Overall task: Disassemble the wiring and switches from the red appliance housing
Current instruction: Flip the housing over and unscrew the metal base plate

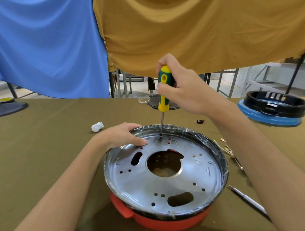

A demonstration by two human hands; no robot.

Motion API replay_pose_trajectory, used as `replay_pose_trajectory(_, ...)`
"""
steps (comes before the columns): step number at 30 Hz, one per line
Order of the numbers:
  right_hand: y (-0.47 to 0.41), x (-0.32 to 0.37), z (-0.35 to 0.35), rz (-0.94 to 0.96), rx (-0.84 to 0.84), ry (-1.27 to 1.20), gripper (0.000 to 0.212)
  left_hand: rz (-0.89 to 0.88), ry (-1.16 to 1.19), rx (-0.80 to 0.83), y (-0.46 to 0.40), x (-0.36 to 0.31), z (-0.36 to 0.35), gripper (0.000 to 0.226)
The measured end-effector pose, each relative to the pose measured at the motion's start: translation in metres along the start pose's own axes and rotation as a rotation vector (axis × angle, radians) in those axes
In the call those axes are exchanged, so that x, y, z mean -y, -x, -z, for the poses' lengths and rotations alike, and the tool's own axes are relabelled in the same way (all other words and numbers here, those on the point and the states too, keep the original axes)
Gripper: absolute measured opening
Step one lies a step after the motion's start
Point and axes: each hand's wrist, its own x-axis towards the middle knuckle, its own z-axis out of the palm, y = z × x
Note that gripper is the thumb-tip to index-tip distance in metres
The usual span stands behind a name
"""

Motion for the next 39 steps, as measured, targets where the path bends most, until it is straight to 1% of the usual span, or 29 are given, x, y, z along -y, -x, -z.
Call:
replay_pose_trajectory(1, -0.001, 0.0, -0.002, 0.004, -0.02, 0.032, 0.018, -0.001, 0.003, 0.001, 0.0, 0.0, 0.0, 0.02)
replay_pose_trajectory(3, -0.004, -0.004, -0.006, -0.02, -0.143, 0.169, 0.021, -0.005, 0.008, 0.006, 0.0, 0.0, 0.0, 0.019)
replay_pose_trajectory(5, -0.005, -0.01, -0.004, -0.095, -0.259, 0.303, 0.032, -0.006, 0.008, 0.006, 0.001, 0.0, 0.0, 0.018)
replay_pose_trajectory(8, -0.006, -0.017, 0.001, -0.195, -0.319, 0.417, 0.048, 0.001, -0.011, -0.011, 0.001, 0.0, -0.001, 0.018)
replay_pose_trajectory(10, -0.013, -0.017, 0.002, -0.208, -0.279, 0.408, 0.049, 0.011, -0.039, -0.027, 0.001, 0.001, -0.001, 0.018)
replay_pose_trajectory(14, -0.027, -0.016, 0.011, -0.214, -0.129, 0.312, 0.04, -0.003, -0.066, -0.017, -0.001, 0.002, 0.0, 0.014)
replay_pose_trajectory(17, -0.024, -0.016, 0.018, -0.15, -0.036, 0.207, 0.03, -0.01, -0.059, -0.013, -0.001, 0.003, 0.0, 0.014)
replay_pose_trajectory(20, -0.021, -0.012, 0.019, -0.073, 0.056, 0.132, 0.03, -0.009, -0.05, -0.01, -0.002, 0.004, 0.0, 0.016)
replay_pose_trajectory(23, -0.019, -0.008, 0.013, -0.095, 0.021, 0.09, 0.025, -0.013, -0.039, -0.003, -0.002, 0.004, 0.001, 0.015)
replay_pose_trajectory(24, -0.019, -0.008, 0.01, -0.127, -0.012, 0.127, 0.024, -0.02, -0.043, -0.002, -0.002, 0.004, 0.001, 0.016)
replay_pose_trajectory(27, -0.018, -0.007, 0.0, -0.232, -0.144, 0.377, 0.041, -0.023, -0.046, -0.01, -0.002, 0.002, 0.0, 0.017)
replay_pose_trajectory(28, -0.019, -0.006, -0.002, -0.253, -0.19, 0.42, 0.042, -0.021, -0.046, -0.013, -0.002, 0.002, 0.0, 0.016)
replay_pose_trajectory(30, -0.021, -0.004, -0.003, -0.25, -0.23, 0.415, 0.041, -0.018, -0.047, -0.013, -0.002, 0.002, 0.0, 0.014)
replay_pose_trajectory(33, -0.021, -0.002, 0.001, -0.194, -0.163, 0.351, 0.036, -0.025, -0.036, -0.008, -0.001, 0.002, 0.0, 0.013)
replay_pose_trajectory(36, -0.014, -0.003, 0.014, -0.117, -0.004, 0.168, 0.028, -0.03, -0.029, -0.009, -0.001, 0.002, -0.001, 0.014)
replay_pose_trajectory(37, -0.012, -0.005, 0.019, -0.114, 0.044, 0.105, 0.03, -0.028, -0.034, -0.015, -0.001, 0.003, -0.001, 0.016)
replay_pose_trajectory(39, -0.01, -0.009, 0.024, -0.172, 0.096, 0.031, 0.031, -0.023, -0.049, -0.027, -0.002, 0.003, 0.0, 0.019)
